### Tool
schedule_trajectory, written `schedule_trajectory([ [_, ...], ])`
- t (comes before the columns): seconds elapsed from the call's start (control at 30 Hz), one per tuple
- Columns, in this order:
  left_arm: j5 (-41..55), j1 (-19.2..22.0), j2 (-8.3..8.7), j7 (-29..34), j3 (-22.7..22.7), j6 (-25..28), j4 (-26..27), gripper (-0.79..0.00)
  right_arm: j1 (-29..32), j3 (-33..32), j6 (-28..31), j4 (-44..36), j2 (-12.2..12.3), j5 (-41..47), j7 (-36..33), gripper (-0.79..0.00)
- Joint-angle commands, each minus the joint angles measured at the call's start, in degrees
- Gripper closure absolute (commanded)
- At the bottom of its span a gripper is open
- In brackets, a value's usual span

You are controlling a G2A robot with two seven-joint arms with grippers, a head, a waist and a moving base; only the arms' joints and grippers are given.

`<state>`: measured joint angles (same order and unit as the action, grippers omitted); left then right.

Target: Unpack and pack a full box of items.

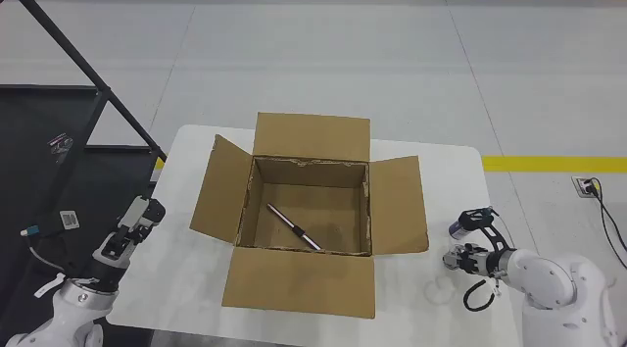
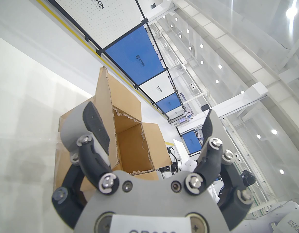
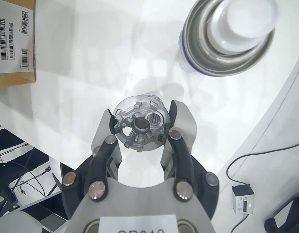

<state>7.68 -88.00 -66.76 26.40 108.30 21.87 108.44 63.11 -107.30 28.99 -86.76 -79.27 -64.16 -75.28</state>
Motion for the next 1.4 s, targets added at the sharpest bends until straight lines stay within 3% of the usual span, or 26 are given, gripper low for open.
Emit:
schedule_trajectory([
  [0.0, 0.00, 0.00, 0.00, 0.00, 0.00, 0.00, 0.00, -0.785, -0.11, 0.15, 0.11, 0.37, 0.32, 0.08, 0.11, -0.372],
  [0.33, 0.00, 0.00, 0.00, 0.00, 0.00, 0.00, 0.00, -0.785, -1.45, 1.46, 0.03, 2.10, 2.10, 1.93, 0.03, -0.606],
  [0.4, 0.00, 0.00, 0.00, 0.00, 0.00, 0.00, 0.00, -0.785, -1.62, 1.71, -0.17, 2.09, 2.45, 2.35, -0.18, -0.686],
  [0.5, 0.00, 0.00, 0.00, 0.00, 0.00, 0.00, 0.00, -0.785, -1.19, 1.37, 0.27, -0.25, 3.01, 4.02, 0.26, -0.699],
  [0.57, 0.00, 0.00, 0.00, 0.00, 0.00, 0.00, 0.00, -0.785, 0.27, 0.45, 0.76, -4.89, 3.37, 6.43, 0.75, -0.727],
  [0.6, 0.00, 0.00, 0.00, 0.00, 0.00, 0.00, 0.00, -0.785, 1.34, 0.01, 0.84, -8.21, 3.50, 8.01, 0.92, -0.785],
  [0.77, 0.00, 0.00, 0.00, 0.00, 0.00, 0.00, 0.00, -0.785, 6.81, -0.93, -4.59, -27.75, 3.72, 12.88, 3.52, -0.785],
  [0.9, 0.00, 0.00, 0.00, 0.00, 0.00, 0.00, 0.00, -0.785, 6.36, 5.27, -7.16, -35.63, 3.65, 16.46, 6.42, -0.785],
  [1.07, 0.00, 0.00, 0.00, 0.00, 0.00, 0.00, 0.00, -0.785, -6.92, 23.28, -10.23, -27.05, 3.35, 10.37, 2.48, -0.785],
  [1.37, 2.61, -3.35, -0.13, -2.87, 2.96, 1.56, -1.97, -0.785, -35.41, 53.64, -17.72, 8.02, -2.37, 12.19, 3.82, -0.785],
])
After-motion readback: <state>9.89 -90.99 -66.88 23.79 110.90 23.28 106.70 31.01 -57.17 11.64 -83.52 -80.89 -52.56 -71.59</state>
